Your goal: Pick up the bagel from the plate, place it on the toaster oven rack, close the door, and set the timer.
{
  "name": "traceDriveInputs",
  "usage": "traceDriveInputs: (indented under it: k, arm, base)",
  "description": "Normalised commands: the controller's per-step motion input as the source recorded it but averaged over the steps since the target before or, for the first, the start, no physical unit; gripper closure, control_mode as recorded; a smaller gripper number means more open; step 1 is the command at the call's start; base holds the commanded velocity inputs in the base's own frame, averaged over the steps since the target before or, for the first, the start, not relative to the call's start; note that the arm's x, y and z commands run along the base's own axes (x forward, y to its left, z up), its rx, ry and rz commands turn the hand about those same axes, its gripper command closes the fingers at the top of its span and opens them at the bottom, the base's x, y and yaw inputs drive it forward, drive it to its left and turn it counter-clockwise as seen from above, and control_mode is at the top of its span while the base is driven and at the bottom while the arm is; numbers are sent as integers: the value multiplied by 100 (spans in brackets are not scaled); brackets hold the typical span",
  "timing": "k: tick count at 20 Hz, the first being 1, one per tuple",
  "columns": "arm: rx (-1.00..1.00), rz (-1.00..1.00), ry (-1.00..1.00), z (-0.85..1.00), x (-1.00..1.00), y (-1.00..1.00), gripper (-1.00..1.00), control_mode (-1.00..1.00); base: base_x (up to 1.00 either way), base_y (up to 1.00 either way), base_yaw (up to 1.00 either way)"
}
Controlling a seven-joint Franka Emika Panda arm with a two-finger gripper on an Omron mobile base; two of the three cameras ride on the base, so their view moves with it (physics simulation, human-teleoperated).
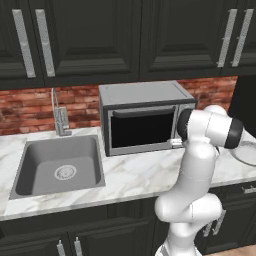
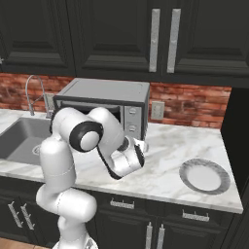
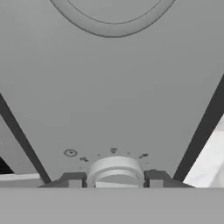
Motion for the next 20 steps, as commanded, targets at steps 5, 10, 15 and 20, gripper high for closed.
traceDriveInputs:
  k: [5, 10, 15, 20]
  arm:
    - [49, 0, 16, 8, 52, -59, 100, -100]
    - [49, 0, 23, 26, 63, -61, 100, -100]
    - [51, 2, 29, 28, 62, -68, 100, -100]
    - [56, 7, 36, 15, 56, -73, 100, -100]
  base:
    - [0, 0, 0]
    - [0, 0, 0]
    - [0, 0, 0]
    - [0, 0, 0]
